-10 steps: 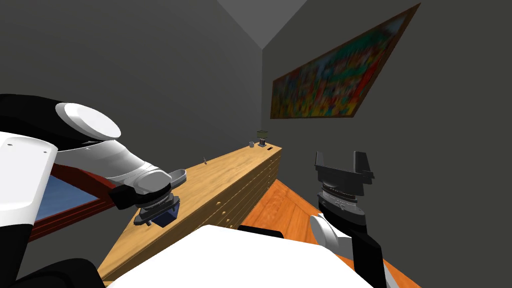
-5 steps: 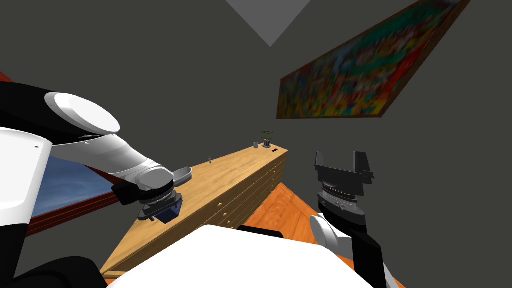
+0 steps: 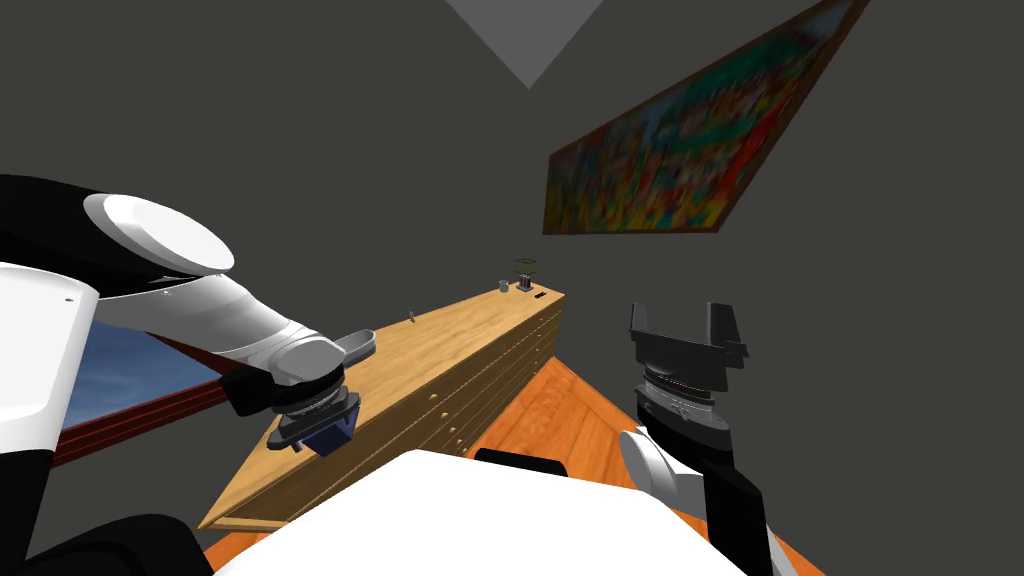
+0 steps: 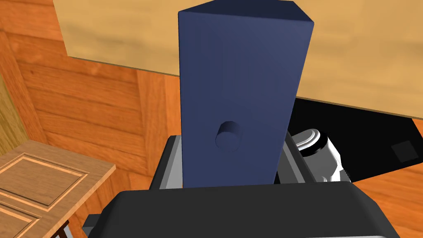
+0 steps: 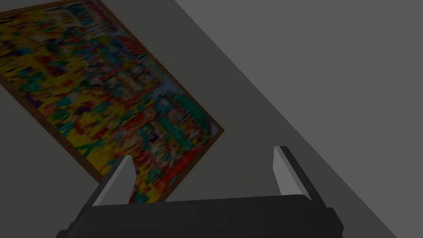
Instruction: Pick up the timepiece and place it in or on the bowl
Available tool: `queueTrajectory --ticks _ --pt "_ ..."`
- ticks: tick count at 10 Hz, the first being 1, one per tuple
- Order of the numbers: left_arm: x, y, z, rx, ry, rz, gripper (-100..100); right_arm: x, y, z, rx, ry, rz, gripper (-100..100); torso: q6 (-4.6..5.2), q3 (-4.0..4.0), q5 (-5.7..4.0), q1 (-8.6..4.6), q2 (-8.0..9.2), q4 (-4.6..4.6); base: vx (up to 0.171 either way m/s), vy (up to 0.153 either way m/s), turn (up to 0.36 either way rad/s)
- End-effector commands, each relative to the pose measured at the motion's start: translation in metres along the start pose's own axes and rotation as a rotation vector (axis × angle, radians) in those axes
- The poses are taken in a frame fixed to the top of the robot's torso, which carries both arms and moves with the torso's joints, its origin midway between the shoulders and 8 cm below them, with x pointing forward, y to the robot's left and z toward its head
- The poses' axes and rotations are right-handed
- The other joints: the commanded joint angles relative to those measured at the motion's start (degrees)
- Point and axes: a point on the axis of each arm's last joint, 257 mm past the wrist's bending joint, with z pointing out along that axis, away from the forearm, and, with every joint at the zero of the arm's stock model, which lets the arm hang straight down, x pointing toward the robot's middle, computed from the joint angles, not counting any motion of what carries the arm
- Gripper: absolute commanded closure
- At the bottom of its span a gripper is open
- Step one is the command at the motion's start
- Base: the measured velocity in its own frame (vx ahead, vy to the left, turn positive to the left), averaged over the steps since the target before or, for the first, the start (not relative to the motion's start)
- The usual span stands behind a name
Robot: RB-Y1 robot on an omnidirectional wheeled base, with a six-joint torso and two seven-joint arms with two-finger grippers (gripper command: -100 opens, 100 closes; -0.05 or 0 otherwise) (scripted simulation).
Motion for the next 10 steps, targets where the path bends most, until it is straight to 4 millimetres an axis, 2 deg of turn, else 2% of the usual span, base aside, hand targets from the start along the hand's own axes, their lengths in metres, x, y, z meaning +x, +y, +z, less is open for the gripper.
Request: queueTrajectory --ticks 1,7,9,10 --pt "0.007 -0.006 0.002 0.016 -0.002 -0.001 100 0.000 0.000 0.000 0.000 0.000 0.000 0 0.00 0.00 0.00 0.00 0.00 0.00 -0.098 -0.030 -0.178" --pt "0.043 -0.042 0.004 0.079 0.007 -0.045 100 0.000 0.000 0.000 0.000 0.000 0.000 0 0.03 -0.15 0.03 0.22 -0.25 -0.05 -0.100 -0.028 -0.195" --pt "0.062 -0.055 -0.001 0.097 0.022 -0.076 100 0.000 0.000 0.000 0.000 0.000 0.000 0 0.01 -0.13 -0.02 0.20 -0.24 -0.03 -0.111 -0.043 -0.230" --pt "0.064 -0.056 -0.001 0.097 0.026 -0.078 100 0.000 0.000 0.000 0.000 0.000 0.000 0 0.00 -0.12 -0.02 0.15 -0.22 -0.02 -0.072 -0.029 -0.079"
